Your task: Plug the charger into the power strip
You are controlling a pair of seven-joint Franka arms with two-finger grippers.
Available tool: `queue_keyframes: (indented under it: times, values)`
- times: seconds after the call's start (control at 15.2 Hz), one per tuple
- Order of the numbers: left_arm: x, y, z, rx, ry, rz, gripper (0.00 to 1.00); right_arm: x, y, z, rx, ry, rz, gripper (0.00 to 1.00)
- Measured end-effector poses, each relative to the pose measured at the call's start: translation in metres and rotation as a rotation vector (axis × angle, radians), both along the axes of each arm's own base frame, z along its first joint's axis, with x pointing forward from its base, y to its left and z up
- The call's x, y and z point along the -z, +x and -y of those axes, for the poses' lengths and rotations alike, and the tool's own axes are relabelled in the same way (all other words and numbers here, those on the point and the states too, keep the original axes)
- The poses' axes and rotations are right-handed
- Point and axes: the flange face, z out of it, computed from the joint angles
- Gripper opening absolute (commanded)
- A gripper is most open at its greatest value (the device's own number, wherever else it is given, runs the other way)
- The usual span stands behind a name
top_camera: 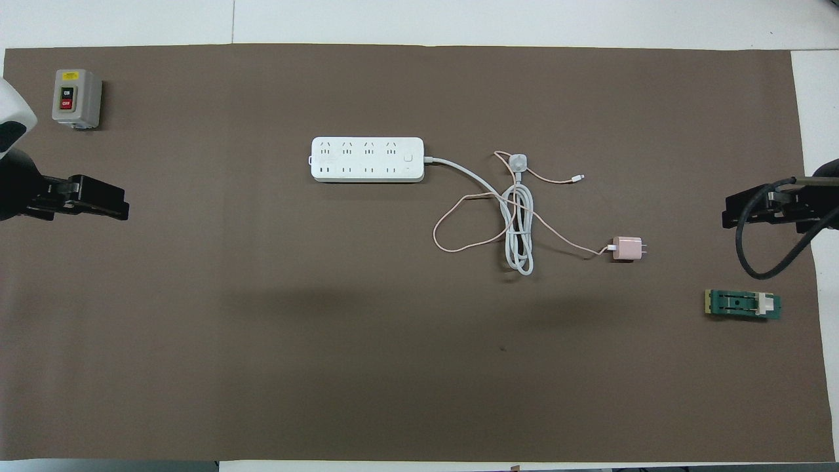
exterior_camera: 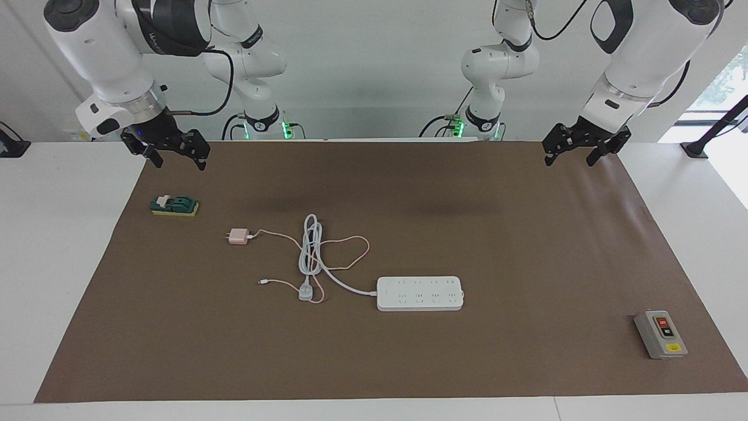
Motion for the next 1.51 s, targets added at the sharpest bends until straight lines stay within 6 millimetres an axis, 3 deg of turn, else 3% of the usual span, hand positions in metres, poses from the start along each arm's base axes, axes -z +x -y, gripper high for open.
queue_keyframes:
  times: [0.79,1.25,1.51]
  values:
    - [0.0,0.0,0.004,0.006,0.008,0.001,1.0,-0.003,0.001,-0.003,-0.006,-0.001,0.006,1.0]
    - [-0.002,0.001,-0.009,-0.015,0.016,0.005,1.0,-0.002,0.001,-0.001,0.002,-0.001,0.008,1.0]
    - [-0.001,-0.002,-0.008,-0.017,0.012,-0.019,1.0,-0.002,0.005,0.0,0.24,0.002,0.032,1.0]
